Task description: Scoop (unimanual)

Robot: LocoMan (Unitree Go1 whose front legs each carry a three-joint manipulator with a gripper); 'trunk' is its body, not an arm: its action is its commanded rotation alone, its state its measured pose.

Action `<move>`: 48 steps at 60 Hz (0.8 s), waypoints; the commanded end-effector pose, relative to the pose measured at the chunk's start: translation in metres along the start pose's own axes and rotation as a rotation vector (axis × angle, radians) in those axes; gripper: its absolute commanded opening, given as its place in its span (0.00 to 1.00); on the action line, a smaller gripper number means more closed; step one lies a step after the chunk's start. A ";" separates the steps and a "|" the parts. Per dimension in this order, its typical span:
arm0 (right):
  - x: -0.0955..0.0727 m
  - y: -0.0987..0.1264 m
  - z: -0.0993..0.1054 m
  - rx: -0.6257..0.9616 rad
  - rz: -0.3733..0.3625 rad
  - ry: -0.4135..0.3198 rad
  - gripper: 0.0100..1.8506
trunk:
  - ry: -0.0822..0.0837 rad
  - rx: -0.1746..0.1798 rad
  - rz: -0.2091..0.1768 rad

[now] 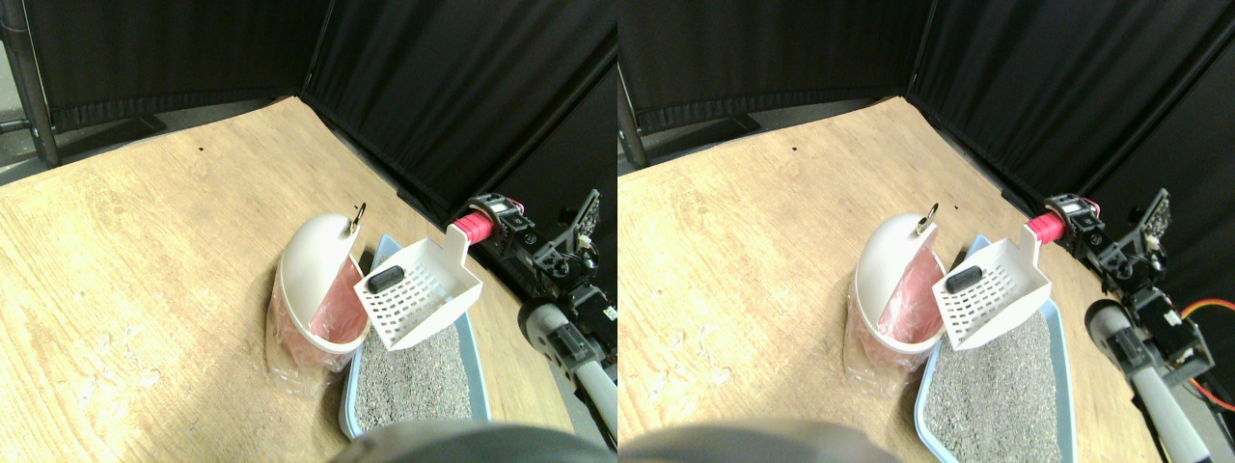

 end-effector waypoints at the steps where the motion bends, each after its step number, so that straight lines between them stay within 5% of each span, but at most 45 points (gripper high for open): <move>1: 0.003 0.003 0.009 -0.018 -0.007 -0.073 0.05 | -0.020 -0.029 0.078; 14: 0.005 0.003 0.010 -0.073 -0.030 -0.076 0.03 | -0.019 -0.032 0.078; 24: 0.008 0.004 0.006 -0.116 -0.042 -0.089 0.19 | -0.014 -0.031 0.075; 48: 0.009 0.001 0.008 -0.175 -0.083 -0.080 0.09 | -0.017 -0.032 0.075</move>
